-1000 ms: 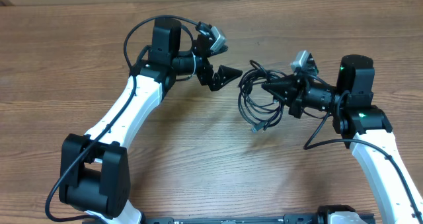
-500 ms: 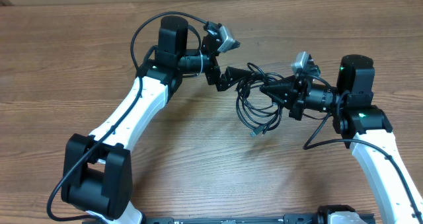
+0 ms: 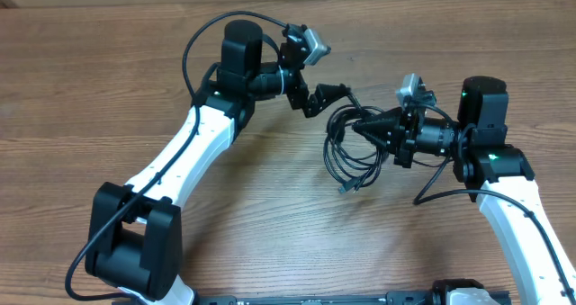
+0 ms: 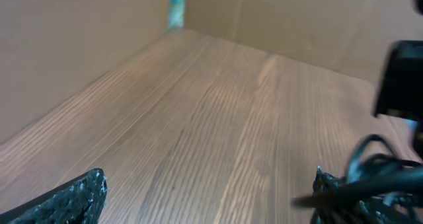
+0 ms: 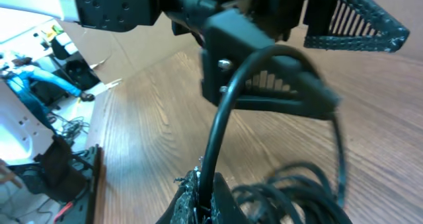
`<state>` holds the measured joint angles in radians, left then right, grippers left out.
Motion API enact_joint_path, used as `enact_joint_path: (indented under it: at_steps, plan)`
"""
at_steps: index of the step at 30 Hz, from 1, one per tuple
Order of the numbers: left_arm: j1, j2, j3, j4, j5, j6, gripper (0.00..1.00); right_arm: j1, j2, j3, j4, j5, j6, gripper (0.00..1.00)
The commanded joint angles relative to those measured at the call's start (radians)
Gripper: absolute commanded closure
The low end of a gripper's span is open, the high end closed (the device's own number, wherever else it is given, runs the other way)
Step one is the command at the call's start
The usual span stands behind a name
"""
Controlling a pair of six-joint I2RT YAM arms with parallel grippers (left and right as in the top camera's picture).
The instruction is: Untangle cables
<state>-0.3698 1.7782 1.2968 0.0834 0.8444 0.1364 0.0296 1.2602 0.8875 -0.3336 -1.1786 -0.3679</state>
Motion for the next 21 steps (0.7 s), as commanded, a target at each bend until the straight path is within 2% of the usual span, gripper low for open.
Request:
enact_joint_path:
  at_steps: [1, 10, 16, 21]
  plan:
    - [-0.005, -0.018, 0.015, -0.036, -0.173, -0.04, 0.0, 0.003, -0.013, 0.029, 0.006, -0.082, 0.002, 0.96]
    - [0.002, -0.018, 0.015, -0.21, -0.466, -0.079, 0.01, 0.003, -0.013, 0.029, 0.01, -0.081, 0.001, 0.96]
    - [0.005, -0.018, 0.015, -0.232, -0.44, -0.1, 0.01, 0.003, -0.013, 0.029, 0.005, 0.005, 0.002, 0.96]
    - [0.005, -0.018, 0.015, -0.281, -0.376, -0.099, 0.0, 0.003, -0.013, 0.029, -0.028, 0.219, 0.002, 0.96]
